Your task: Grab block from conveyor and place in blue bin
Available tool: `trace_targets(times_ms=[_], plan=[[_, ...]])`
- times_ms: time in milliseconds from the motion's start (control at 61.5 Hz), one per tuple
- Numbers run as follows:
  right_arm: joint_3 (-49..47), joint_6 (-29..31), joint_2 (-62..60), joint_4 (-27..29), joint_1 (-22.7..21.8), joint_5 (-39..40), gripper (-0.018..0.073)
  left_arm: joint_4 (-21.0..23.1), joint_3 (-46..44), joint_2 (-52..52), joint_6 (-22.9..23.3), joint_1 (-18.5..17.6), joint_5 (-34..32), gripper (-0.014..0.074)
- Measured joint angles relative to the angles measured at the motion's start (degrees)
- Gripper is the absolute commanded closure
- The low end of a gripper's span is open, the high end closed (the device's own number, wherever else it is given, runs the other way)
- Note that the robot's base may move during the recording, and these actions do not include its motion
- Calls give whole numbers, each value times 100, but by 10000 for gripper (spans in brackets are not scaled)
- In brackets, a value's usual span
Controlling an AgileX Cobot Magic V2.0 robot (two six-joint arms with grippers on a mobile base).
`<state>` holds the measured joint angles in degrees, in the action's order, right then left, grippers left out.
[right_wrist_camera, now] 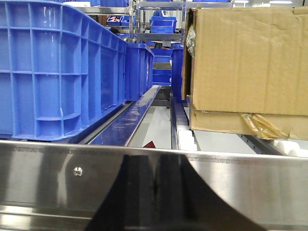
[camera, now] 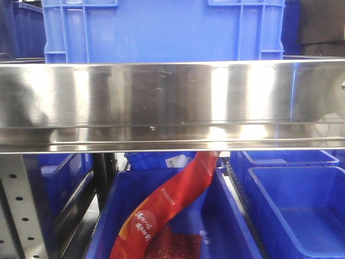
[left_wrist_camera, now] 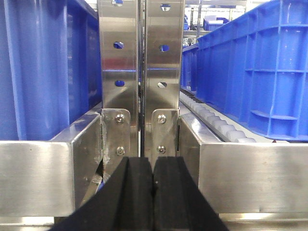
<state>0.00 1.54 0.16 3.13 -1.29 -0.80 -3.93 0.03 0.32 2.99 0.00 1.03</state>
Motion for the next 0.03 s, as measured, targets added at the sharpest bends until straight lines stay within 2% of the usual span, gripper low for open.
trace_targets(times_ms=[33], plan=[[0,0,0,0,0,0,720,0,0,0,0,0,0,707]])
